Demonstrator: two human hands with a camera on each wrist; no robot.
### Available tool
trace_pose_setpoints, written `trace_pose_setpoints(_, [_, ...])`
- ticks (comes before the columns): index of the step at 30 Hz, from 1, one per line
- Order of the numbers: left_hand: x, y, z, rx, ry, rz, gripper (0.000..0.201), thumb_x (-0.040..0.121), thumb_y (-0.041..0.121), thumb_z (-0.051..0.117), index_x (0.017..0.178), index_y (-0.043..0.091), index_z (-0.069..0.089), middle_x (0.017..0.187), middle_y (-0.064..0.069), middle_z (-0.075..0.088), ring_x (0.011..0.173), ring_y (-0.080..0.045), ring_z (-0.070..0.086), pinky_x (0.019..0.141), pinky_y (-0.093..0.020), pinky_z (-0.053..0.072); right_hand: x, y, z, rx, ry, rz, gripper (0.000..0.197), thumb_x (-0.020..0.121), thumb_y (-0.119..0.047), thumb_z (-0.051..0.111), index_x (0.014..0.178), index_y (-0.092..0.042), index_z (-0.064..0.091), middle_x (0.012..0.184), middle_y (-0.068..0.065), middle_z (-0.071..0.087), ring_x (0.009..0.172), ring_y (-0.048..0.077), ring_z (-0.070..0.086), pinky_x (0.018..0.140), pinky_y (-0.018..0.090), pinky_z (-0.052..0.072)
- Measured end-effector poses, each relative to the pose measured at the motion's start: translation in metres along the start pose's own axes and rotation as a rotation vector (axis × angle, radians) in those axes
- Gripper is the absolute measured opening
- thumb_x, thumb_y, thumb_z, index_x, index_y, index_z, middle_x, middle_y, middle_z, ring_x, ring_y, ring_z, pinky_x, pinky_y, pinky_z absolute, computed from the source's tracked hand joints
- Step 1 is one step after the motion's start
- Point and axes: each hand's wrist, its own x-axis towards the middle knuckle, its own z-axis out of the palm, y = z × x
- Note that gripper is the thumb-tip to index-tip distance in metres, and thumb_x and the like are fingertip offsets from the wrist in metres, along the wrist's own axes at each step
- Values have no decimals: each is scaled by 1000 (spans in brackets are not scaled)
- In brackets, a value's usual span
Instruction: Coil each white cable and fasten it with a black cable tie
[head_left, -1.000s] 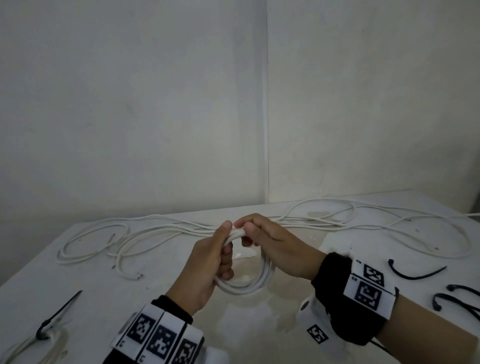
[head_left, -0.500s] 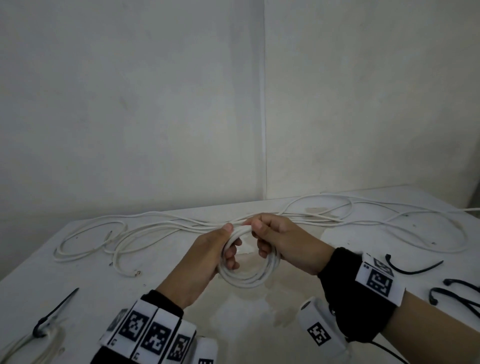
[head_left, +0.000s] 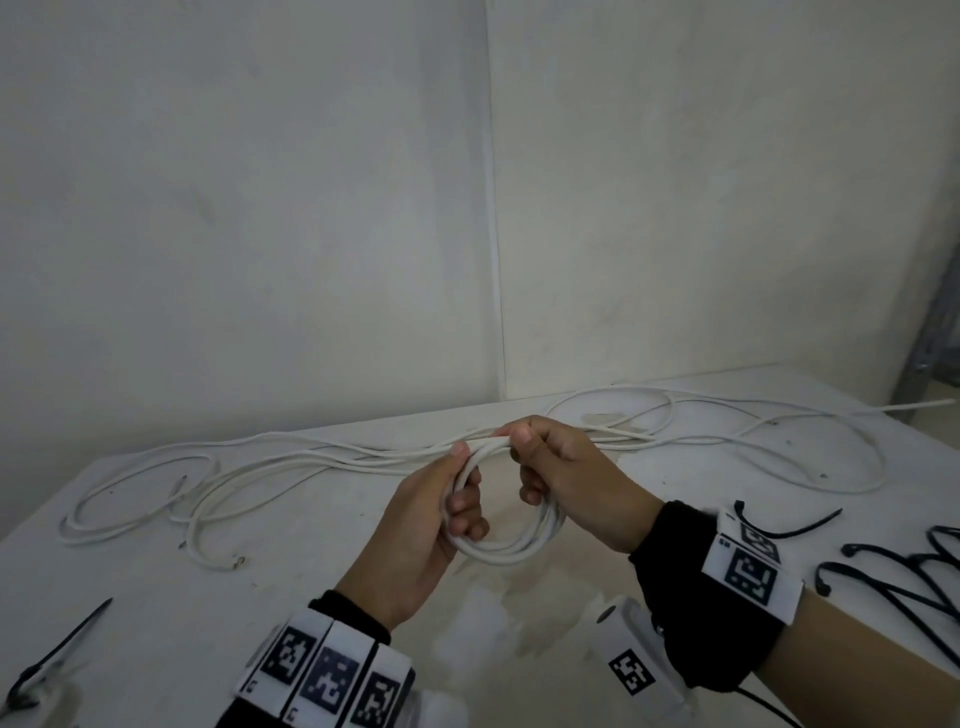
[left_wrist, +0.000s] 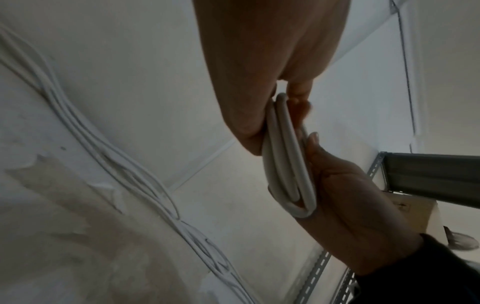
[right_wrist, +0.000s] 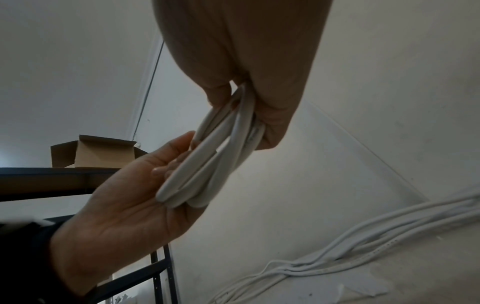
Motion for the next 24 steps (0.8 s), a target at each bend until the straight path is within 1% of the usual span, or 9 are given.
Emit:
trace_pose_setpoints(4, [4, 1, 10, 86, 1, -19, 40, 97, 33, 35, 70, 7, 49, 44, 4, 30, 38, -8, 26, 49, -24, 35, -4, 2, -7, -17, 28, -6, 20, 97, -18, 38, 92, -9, 56, 67, 1, 33, 46, 2, 35, 49, 16, 38])
trace_pose_setpoints(6, [5, 1, 15, 159, -1, -29, 39, 96, 33, 39, 68, 8, 48, 45, 5, 28, 38, -9, 25, 50, -25, 34, -7, 2, -11, -20, 28, -12, 20, 97, -18, 38, 93, -8, 55, 66, 1, 33, 46, 1, 35, 48, 15, 38])
trace_pose_setpoints(10, [9, -5, 28, 281, -21, 39, 36, 93, 25, 51, 60, 16, 41, 49, 6, 26, 40, -8, 22, 46, -23, 30, -15, 1, -22, -56, 56, 0, 21, 97, -21, 39, 93, -7, 55, 67, 0, 35, 50, 5, 36, 50, 16, 39])
trace_pose_setpoints(14, [15, -20, 44, 319, -55, 69, 52, 93, 24, 50, 42, 26, 52, 46, 9, 25, 40, -7, 23, 43, -21, 29, -26, 7, -39, -84, 110, 39, 23, 97, -25, 40, 85, -11, 54, 66, -1, 37, 54, 8, 39, 55, 22, 40])
trace_pose_setpoints(16, [16, -27, 53, 320, -58, 59, 45, 93, 25, 51, 48, 26, 52, 46, 10, 25, 40, -7, 23, 42, -20, 29, -32, 10, -48, -127, 121, 63, 27, 97, -28, 39, 88, -7, 53, 67, -1, 41, 56, 9, 43, 58, 22, 40])
trace_pose_setpoints(18, [17, -33, 61, 331, -65, 41, 33, 93, 26, 51, 61, 17, 46, 46, 9, 26, 41, -8, 24, 42, -21, 29, -41, 12, -57, -134, 138, 99, 28, 98, -30, 37, 95, -7, 54, 76, -2, 47, 61, 8, 49, 59, 18, 43])
trace_pose_setpoints(19, [18, -37, 65, 337, -73, 35, 31, 93, 26, 51, 65, 14, 43, 46, 10, 26, 40, -8, 24, 42, -21, 30, -46, 14, -61, -136, 148, 116, 30, 97, -32, 36, 100, -9, 55, 82, -2, 50, 66, 7, 53, 64, 19, 45])
trace_pose_setpoints(22, [22, -46, 76, 323, -87, 23, 36, 93, 25, 51, 62, 16, 35, 45, 10, 26, 39, -7, 24, 41, -20, 30, -62, 17, -78, -166, 194, 161, 32, 95, -41, 33, 103, -20, 56, 99, -3, 55, 84, 6, 58, 84, 27, 47])
trace_pose_setpoints(24, [25, -51, 82, 312, -88, 13, 40, 93, 25, 51, 58, 18, 31, 45, 10, 26, 39, -7, 23, 40, -19, 30, -74, 16, -95, -183, 241, 209, 30, 96, -40, 36, 104, -19, 55, 102, -2, 56, 87, 6, 57, 84, 25, 47])
